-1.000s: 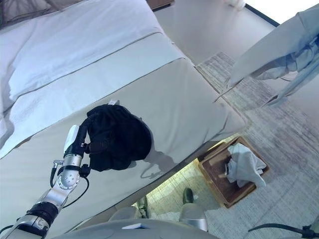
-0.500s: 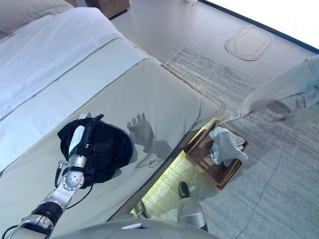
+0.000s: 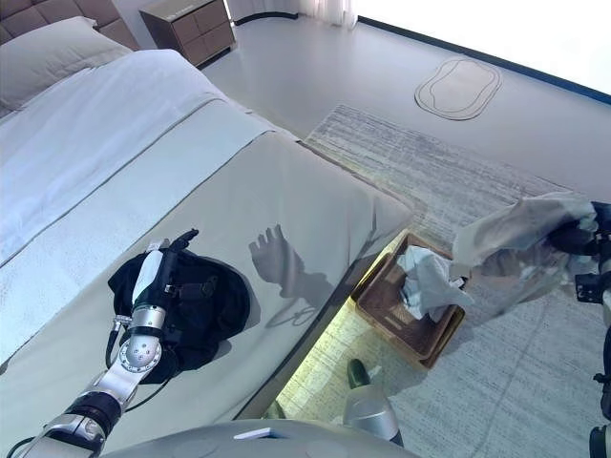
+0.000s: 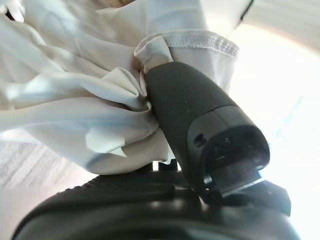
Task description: Pick up the clothes from the bed and place them into the basket
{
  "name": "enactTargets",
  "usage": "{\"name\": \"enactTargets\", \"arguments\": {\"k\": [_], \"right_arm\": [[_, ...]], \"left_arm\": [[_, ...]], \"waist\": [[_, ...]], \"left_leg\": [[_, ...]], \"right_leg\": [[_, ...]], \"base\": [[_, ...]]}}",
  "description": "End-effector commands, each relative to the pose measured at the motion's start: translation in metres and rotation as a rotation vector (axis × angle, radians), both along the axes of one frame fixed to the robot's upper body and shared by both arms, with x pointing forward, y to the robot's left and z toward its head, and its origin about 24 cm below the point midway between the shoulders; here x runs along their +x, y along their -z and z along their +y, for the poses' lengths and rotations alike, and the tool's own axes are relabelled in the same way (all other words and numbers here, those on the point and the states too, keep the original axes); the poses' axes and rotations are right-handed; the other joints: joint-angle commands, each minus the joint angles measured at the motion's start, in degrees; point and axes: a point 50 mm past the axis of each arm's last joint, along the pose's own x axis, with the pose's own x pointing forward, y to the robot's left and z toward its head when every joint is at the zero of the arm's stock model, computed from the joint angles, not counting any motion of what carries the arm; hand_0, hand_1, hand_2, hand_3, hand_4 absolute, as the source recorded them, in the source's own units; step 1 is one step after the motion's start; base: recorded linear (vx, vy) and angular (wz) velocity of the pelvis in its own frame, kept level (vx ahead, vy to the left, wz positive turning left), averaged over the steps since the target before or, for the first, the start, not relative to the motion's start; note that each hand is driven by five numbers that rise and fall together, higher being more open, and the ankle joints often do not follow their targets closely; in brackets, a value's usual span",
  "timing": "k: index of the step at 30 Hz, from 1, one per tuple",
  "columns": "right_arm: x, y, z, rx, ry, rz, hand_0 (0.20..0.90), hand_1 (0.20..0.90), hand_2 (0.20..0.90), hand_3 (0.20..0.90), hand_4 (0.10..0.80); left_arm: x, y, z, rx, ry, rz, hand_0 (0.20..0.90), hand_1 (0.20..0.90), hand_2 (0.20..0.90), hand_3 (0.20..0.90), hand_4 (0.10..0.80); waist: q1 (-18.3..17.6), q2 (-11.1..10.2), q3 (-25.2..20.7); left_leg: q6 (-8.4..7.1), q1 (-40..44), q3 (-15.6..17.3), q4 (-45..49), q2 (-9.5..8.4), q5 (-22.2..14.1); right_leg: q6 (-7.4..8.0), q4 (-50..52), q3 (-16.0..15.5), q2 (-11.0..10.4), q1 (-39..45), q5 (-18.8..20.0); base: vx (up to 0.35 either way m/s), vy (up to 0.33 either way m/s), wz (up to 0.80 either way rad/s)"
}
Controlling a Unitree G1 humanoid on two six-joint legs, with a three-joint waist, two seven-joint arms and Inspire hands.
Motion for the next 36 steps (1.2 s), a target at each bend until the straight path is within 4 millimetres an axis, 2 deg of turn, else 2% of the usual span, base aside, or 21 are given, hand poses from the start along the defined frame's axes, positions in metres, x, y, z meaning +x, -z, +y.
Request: {"name": "enactTargets", "arguments": {"k": [1,5,6,7,11,20,21,22,36], "right_arm": [[0.02,-0.06,0.001,-0.112,-0.046,-0.255,0.3,0.3,0.3,0.2,0.1],[0.019,-0.037,0.007,-0.077,-0.048,-0.201,0.3,0.3,0.3,0.2,0.1],[0.019,-0.036,0.007,-0.077,-0.048,-0.201,0.3,0.3,0.3,0.2,0.1],[0.019,-0.024,0.01,-0.06,-0.041,-0.173,0.3,0.3,0.3,0.2,0.1],[0.019,0.0,0.014,-0.058,-0.025,-0.082,0.3,0.3,0.3,0.2,0.1],[0.004,0.035,0.007,-0.006,0.07,0.024,0.3,0.3,0.3,0.2,0.1],[0.004,0.036,0.008,-0.007,0.068,0.026,0.556,0.556,0.556,0.499,0.399],[0.004,0.04,0.01,-0.008,0.045,0.053,0.9,0.9,0.9,0.9,0.8],[0.003,0.049,0.014,-0.016,0.029,0.083,0.9,0.9,0.9,0.9,0.8]], "left_arm": [[0.027,-0.04,0.012,0.013,0.0,-0.199,0.9,0.9,0.9,0.9,0.8],[0.029,-0.042,0.011,0.015,0.018,-0.197,0.9,0.9,0.9,0.9,0.8],[0.029,-0.042,0.011,0.015,0.018,-0.197,0.9,0.9,0.9,0.9,0.8],[0.031,-0.043,0.008,0.012,0.027,-0.204,0.9,0.9,0.9,0.9,0.8],[0.036,-0.046,0.001,0.015,0.049,-0.22,0.9,0.9,0.9,0.9,0.8],[0.036,-0.048,-0.001,0.017,0.065,-0.227,0.9,0.9,0.9,0.9,0.8],[0.036,-0.048,-0.001,0.016,0.065,-0.227,0.9,0.9,0.9,0.9,0.8],[0.036,-0.048,-0.001,0.016,0.066,-0.227,0.9,0.9,0.9,0.9,0.8],[0.038,-0.051,-0.004,0.013,0.079,-0.236,0.9,0.9,0.9,0.9,0.8]], "waist": [[1.9,-1.8,-3.1],[2.2,-1.4,-2.7],[2.2,-1.4,-2.7],[2.4,-1.2,-2.5],[2.8,-0.8,-1.6],[3.8,-0.1,-1.2],[3.9,0.0,-1.2],[4.0,0.0,-1.2],[4.6,-0.5,-0.8]], "left_leg": [[-0.56,0.8,-2.7,5.9,-0.49,-8.5],[-0.54,0.9,-3.1,5.5,-0.88,-8.3],[-0.54,0.9,-3.1,5.5,-0.88,-8.3],[-0.51,0.7,-3.2,5.5,-0.98,-8.3],[-0.46,0.1,-3.5,5.6,-1.15,-8.1],[-0.36,0.7,-4.4,4.7,-1.46,-7.8],[-0.35,0.7,-4.4,4.7,-1.48,-7.8],[-0.34,0.8,-4.5,4.7,-1.52,-7.8],[-0.32,0.8,-5.3,4.3,-1.58,-7.4]], "right_leg": [[1.08,6.9,-3.0,1.1,-2.3,-5.0],[1.23,6.5,-3.3,0.8,-2.0,-4.8],[1.23,6.5,-3.4,0.8,-2.0,-4.7],[1.24,6.5,-3.4,0.8,-2.2,-4.6],[1.31,6.5,-3.5,0.7,-2.7,-4.4],[1.37,5.9,-4.0,0.5,-1.9,-4.2],[1.36,5.9,-4.1,0.5,-1.9,-4.2],[1.35,5.9,-4.1,0.5,-1.8,-4.2],[1.35,5.8,-4.1,0.7,-1.4,-4.2]], "base": [[-0.031,-0.013,0.03],[-0.008,-0.021,0.04],[-0.029,-0.043,0.07],[-0.039,-0.035,0.05],[-0.051,-0.023,0.03],[-0.001,-0.01,0.03],[-0.006,-0.011,0.11],[0.0,-0.008,0.13],[-0.002,-0.003,0.02]]}}
